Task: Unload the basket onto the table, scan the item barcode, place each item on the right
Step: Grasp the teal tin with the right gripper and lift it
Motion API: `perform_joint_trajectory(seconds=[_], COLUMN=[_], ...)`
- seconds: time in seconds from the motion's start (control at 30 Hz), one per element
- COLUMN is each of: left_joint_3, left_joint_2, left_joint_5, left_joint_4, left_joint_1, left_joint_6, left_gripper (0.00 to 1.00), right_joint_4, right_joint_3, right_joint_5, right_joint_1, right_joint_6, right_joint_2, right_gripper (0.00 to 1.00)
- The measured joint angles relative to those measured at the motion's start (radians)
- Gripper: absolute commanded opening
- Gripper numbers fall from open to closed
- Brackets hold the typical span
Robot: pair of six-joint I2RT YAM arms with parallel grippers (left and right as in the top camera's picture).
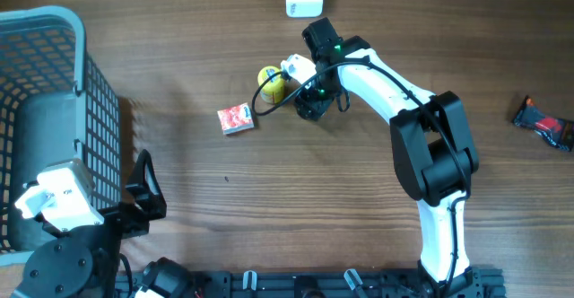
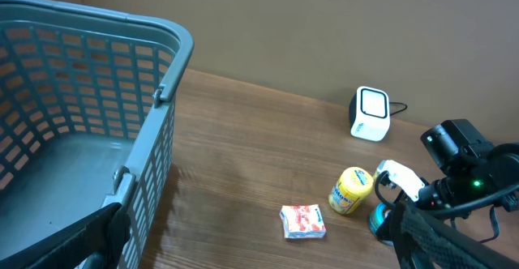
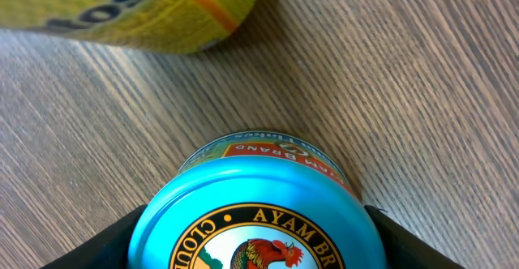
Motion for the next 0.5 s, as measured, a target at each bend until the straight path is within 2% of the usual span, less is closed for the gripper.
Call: perform_joint_trajectory(seconds=[0.27, 0.4, 0.5], left_joint_3=[0.000, 0.000, 0.000], left_joint_2=[0.000, 0.000, 0.000], left_joint_5=[0.000, 0.000, 0.000], left_joint_4=[-0.017, -0.025, -0.026], left_joint_1=[0.000, 0.000, 0.000], left_joint_6=[0.000, 0.000, 0.000], left_gripper=[1.00, 1.00, 1.00], right_joint_4=[0.015, 0.016, 0.013], right_joint_3=[0.002, 0.004, 0.007], right_joint_5=[0.081, 0.109, 0.121], right_joint_1=[0.000, 0.000, 0.000], right_joint_6=[0.234, 0.434, 0.619], right_joint_2=[0.000, 0.000, 0.000], right_gripper=[0.61, 0.60, 0.56])
